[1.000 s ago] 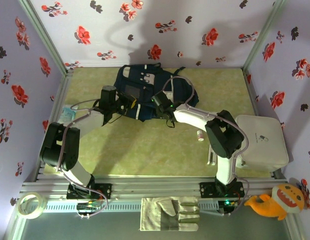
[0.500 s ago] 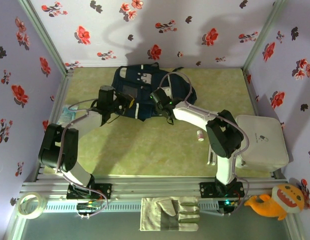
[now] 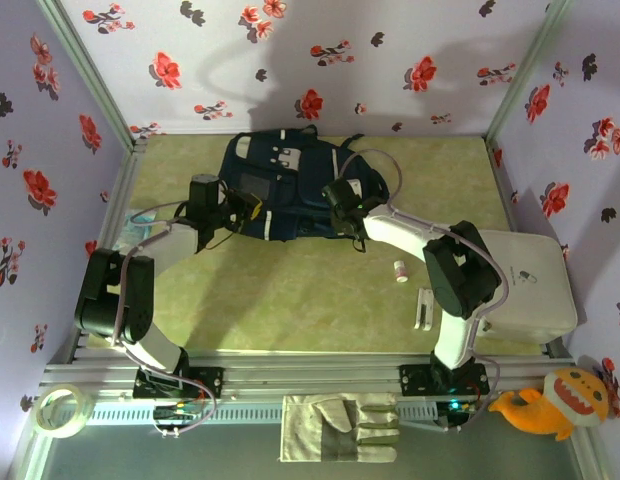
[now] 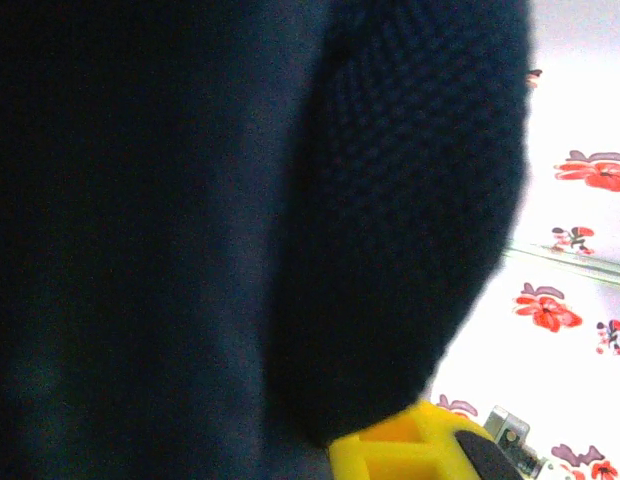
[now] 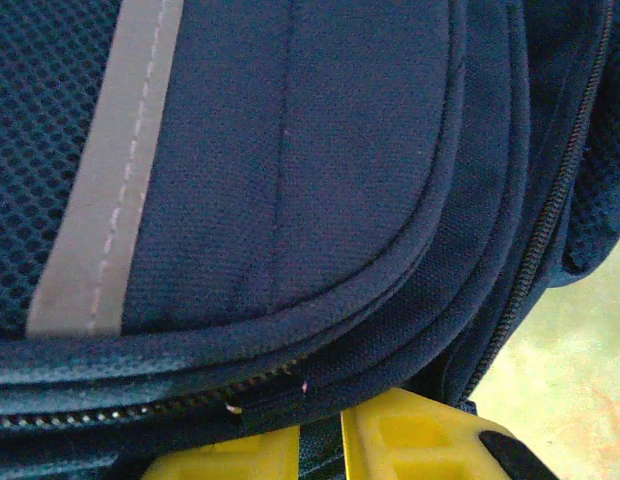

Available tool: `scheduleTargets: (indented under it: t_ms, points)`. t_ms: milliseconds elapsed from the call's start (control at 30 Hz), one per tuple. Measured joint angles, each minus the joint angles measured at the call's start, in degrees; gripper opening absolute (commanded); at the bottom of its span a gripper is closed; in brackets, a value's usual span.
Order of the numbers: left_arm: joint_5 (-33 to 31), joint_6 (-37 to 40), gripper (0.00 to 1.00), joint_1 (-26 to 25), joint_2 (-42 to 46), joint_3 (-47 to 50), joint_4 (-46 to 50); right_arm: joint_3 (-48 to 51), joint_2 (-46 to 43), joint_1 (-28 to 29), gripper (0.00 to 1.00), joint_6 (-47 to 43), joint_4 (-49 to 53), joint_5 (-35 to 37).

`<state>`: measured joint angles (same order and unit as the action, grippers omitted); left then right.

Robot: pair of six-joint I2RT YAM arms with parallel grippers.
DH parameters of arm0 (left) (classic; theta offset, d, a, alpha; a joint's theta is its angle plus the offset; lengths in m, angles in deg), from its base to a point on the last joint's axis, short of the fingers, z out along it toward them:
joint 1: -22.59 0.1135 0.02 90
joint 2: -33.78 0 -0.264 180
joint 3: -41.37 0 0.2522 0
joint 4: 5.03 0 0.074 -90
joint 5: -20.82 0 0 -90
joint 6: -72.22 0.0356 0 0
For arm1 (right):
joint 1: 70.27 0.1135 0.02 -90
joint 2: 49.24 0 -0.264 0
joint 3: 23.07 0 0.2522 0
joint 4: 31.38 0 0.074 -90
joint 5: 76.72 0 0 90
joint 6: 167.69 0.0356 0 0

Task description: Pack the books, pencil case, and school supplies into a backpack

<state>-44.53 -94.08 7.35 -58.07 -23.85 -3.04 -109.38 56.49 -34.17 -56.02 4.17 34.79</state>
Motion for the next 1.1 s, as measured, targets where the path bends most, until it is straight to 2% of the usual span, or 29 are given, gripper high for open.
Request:
scheduleTargets:
  t_ms: [367, 500, 733, 867, 967, 1100]
  points:
    - [0.1, 1.4, 0.02, 1.2, 0.0, 0.0, 0.7, 0.1, -0.5, -0.6, 0.31, -3.7, -1.3, -3.9]
    - [0.4, 5.4, 0.32, 2.1, 0.0, -0.8, 3.8, 1.7, -3.9, -0.7, 0.41, -4.2, -2.5, -5.9]
    - [-0.3, 20.4, 0.63, 2.2, 4.3, -3.1, 18.5, 8.7, -16.0, -2.4, 0.57, -2.7, -7.9, -8.8]
    - [-2.9, 31.7, 0.84, -1.4, 6.4, -8.3, 27.1, 12.7, -20.9, -5.6, 0.65, 0.2, -10.1, -10.8]
    - [-5.9, 40.2, 0.92, -6.5, 6.3, -13.9, 31.2, 15.0, -22.7, -8.5, 0.7, 2.8, -11.4, -12.8]
    - [-10.0, 51.1, 0.93, -13.2, 3.0, -22.6, 34.8, 17.8, -24.5, -12.0, 0.74, 6.1, -12.8, -15.3]
